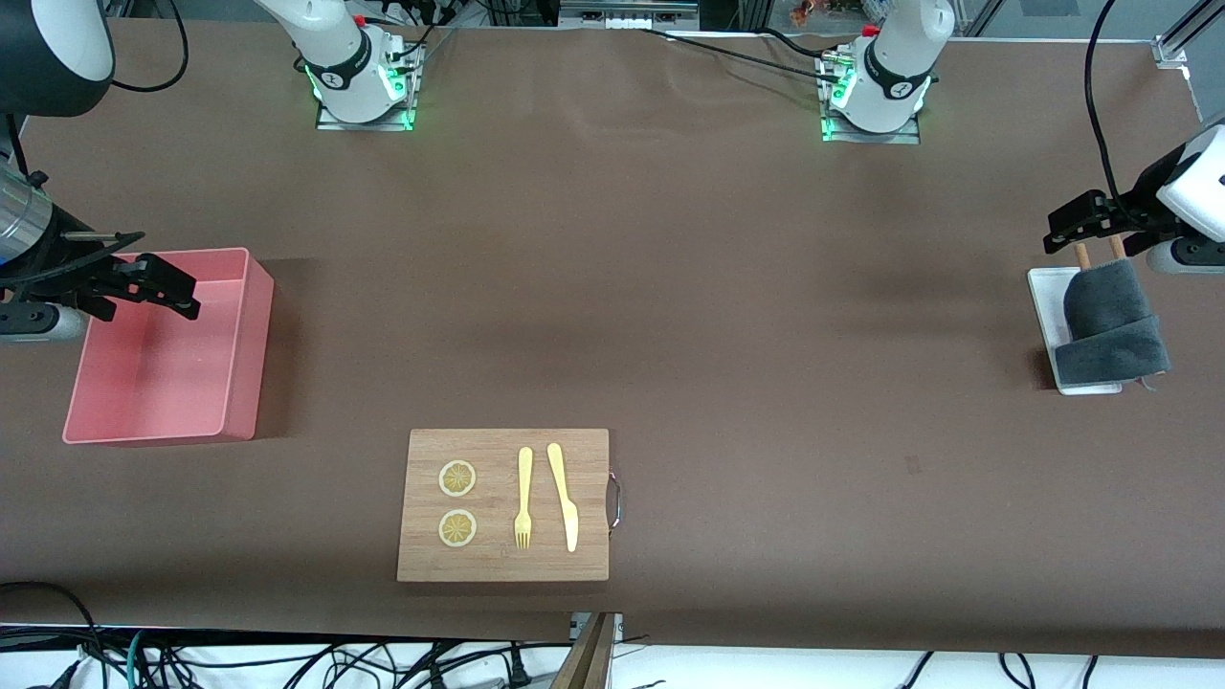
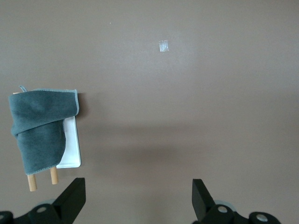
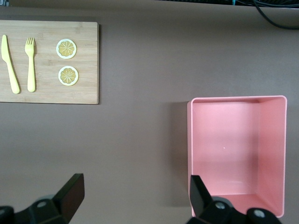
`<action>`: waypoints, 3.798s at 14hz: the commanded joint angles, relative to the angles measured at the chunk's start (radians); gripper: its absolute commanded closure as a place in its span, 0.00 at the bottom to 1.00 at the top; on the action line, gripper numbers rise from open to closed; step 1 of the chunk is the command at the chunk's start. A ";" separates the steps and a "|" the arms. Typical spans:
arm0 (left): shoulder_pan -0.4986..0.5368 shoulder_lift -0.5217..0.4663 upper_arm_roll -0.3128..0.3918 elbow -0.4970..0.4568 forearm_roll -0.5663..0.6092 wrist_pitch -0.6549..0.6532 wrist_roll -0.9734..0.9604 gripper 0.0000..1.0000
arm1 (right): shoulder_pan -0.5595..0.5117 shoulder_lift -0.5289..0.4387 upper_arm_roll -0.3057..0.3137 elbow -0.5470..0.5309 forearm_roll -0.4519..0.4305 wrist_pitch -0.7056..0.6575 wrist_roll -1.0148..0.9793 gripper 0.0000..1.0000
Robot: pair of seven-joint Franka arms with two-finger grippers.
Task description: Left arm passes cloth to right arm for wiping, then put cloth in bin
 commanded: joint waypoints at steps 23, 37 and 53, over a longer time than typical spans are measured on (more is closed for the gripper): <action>0.201 0.183 0.008 0.181 -0.009 -0.025 0.015 0.00 | -0.007 0.001 0.001 0.007 0.019 0.001 0.004 0.00; 0.223 0.632 -0.007 0.385 0.085 0.118 0.256 0.00 | -0.003 0.022 0.001 -0.006 0.004 -0.010 -0.016 0.00; 0.131 0.905 -0.004 0.390 0.525 0.155 0.775 0.00 | 0.016 0.061 0.004 -0.007 -0.001 -0.043 0.032 0.00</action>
